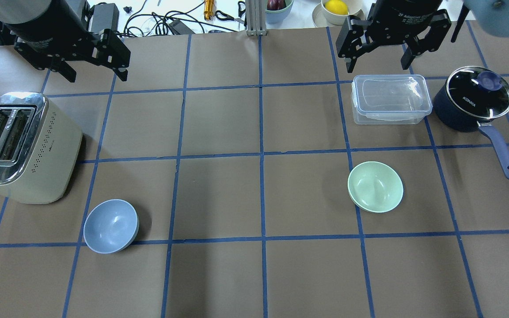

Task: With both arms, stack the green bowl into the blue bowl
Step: 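Move the left gripper down over the light blue bowl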

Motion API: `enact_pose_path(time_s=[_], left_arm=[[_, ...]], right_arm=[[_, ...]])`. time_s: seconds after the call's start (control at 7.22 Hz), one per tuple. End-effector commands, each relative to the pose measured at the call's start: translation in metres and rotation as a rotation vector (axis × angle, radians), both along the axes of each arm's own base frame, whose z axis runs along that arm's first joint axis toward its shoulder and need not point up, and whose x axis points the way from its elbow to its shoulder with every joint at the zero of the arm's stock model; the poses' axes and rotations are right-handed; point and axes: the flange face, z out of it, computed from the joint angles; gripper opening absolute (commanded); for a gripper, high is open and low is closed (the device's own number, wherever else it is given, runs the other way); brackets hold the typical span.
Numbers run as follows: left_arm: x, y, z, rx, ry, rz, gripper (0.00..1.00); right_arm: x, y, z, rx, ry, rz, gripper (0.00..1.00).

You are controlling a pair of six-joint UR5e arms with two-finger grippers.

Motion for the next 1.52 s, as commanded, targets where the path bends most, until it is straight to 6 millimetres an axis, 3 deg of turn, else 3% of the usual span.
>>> enact_pose_path(time_s=[0.0,0.14,0.42,0.55,0.69,0.97,1.11,1.25,1.38], left_arm=[[0.0,0.006,-0.004,0.015,-0.003,-0.001,1.0],[-0.003,0.012,-0.013,0.039,0.0,-0.007,1.0],[0.002,0.077,-0.078,0.294,-0.071,-0.11,1.0],[0.003,0.1,-0.114,0.353,-0.073,-0.057,0.98],[0.005,0.106,-0.164,0.327,-0.071,-0.055,0.91],[0.009,0.136,-0.285,0.16,-0.081,-0.046,0.99],[0.022,0.154,-0.313,0.152,-0.085,-0.064,1.0],[0.038,0.159,-0.324,0.174,-0.081,-0.063,1.0],[0.042,0.159,-0.327,0.18,-0.075,-0.052,1.0]], right_arm=[[0.001,0.0,0.0,-0.004,-0.006,-0.004,1.0],[0.001,-0.001,0.0,-0.001,-0.005,-0.001,1.0],[0.0,-0.001,-0.001,0.0,-0.003,0.002,1.0],[-0.001,-0.001,-0.001,-0.001,-0.003,-0.001,1.0],[-0.002,-0.001,-0.001,0.002,-0.002,-0.006,1.0],[0.0,-0.001,0.001,-0.005,-0.012,-0.007,1.0],[-0.002,-0.001,0.0,0.001,-0.008,-0.003,1.0],[-0.001,0.0,-0.001,0.007,-0.008,-0.001,1.0],[-0.001,0.0,-0.001,0.004,-0.008,-0.001,1.0]])
